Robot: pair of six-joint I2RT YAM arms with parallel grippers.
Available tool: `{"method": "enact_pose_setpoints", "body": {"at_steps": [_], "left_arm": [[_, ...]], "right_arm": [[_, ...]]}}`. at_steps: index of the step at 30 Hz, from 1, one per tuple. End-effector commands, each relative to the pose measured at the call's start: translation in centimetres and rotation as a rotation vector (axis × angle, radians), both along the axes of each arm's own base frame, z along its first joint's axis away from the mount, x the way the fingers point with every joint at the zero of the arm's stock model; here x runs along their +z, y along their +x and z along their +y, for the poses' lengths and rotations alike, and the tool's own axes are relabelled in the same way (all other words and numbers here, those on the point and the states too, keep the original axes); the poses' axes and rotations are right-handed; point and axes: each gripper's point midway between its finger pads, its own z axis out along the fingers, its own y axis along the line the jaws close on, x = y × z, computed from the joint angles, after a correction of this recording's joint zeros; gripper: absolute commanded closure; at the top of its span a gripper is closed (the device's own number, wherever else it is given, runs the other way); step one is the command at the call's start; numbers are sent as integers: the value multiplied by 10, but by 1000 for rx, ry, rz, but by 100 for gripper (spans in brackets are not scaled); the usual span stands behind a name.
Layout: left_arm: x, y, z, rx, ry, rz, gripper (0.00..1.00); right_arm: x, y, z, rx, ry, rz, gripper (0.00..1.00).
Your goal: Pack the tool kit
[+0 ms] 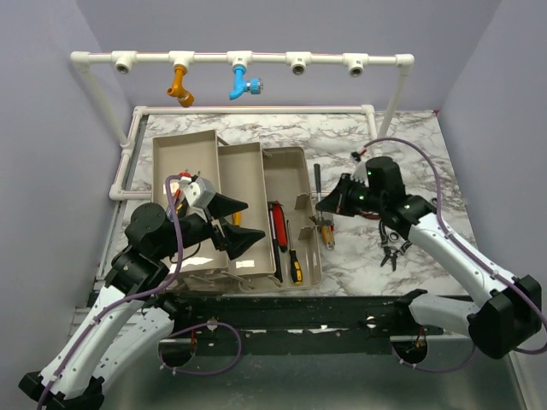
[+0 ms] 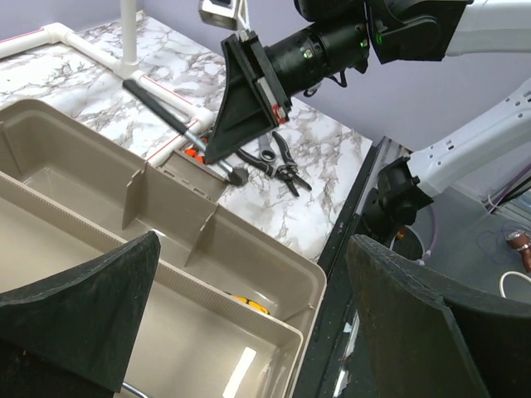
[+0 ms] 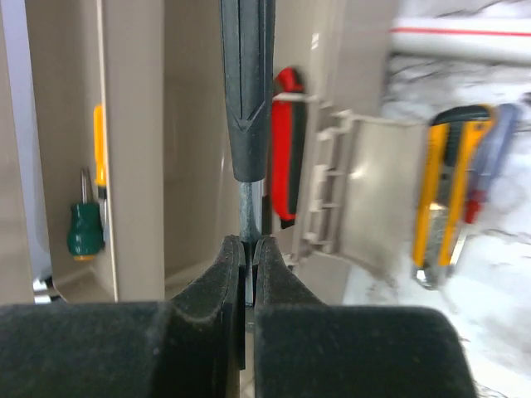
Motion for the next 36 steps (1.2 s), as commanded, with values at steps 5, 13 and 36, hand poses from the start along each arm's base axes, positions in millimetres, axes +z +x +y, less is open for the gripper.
{"method": "enact_pose_setpoints", "body": {"at_steps": [5, 13, 36], "left_arm": [[7, -4, 4, 0, -24, -66, 1], [16, -10, 14, 36, -58, -127, 2], [21, -14, 19, 53, -80, -151, 1]], "right_arm": [[33, -17, 87, 139, 17, -128, 99], [55, -34, 169, 192, 100, -128, 99], [86, -49, 165, 62, 75, -248, 21]]}}
